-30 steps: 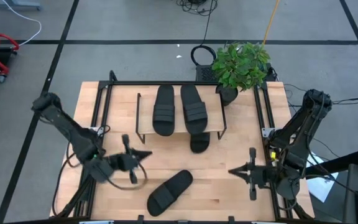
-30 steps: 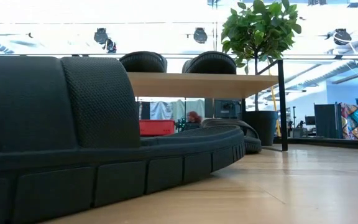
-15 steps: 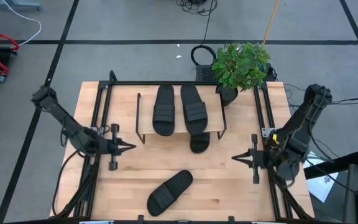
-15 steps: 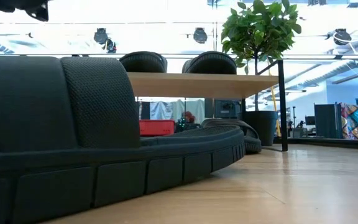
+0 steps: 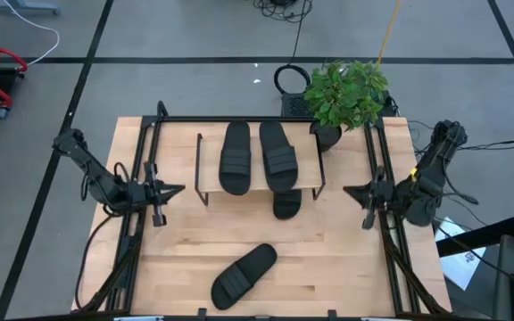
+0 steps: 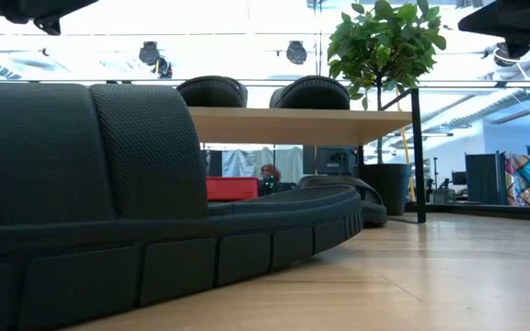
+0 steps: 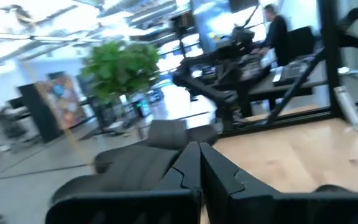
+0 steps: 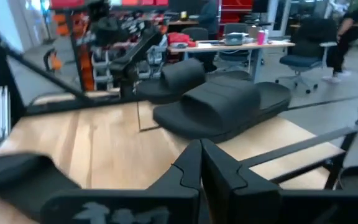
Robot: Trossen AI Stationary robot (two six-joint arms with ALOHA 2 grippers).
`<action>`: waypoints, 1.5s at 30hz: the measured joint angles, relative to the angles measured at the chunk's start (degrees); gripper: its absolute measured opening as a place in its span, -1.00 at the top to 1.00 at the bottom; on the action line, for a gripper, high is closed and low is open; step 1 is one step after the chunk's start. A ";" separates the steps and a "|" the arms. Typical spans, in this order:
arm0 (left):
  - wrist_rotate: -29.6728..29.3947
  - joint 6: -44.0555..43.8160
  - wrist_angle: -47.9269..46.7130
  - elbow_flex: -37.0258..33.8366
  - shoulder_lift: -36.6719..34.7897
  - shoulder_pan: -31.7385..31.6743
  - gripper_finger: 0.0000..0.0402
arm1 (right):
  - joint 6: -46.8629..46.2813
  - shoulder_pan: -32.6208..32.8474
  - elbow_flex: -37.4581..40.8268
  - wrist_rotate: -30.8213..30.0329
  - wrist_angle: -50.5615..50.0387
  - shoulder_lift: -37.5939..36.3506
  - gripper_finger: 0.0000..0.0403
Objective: Pick and place slides into the shelf
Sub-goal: Put the black slide under the shelf
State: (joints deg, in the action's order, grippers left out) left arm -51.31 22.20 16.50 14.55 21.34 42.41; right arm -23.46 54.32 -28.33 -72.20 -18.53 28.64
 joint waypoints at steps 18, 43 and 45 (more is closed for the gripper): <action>-38.42 -12.40 -8.03 0.04 -3.44 0.00 1.00 | -10.31 -13.99 4.30 5.92 -9.54 -6.79 1.00; -17.33 -22.67 -25.30 0.09 -3.01 -11.83 1.00 | 4.25 -32.87 4.38 31.72 -4.65 -6.03 1.00; -15.30 -26.23 -27.53 0.09 -2.96 -13.55 1.00 | 3.32 -34.32 4.38 31.75 -4.90 -5.32 1.00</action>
State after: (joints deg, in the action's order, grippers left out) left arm -66.61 -4.03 -11.03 14.63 18.37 28.87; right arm -20.14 20.00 -23.94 -40.46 -23.43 23.32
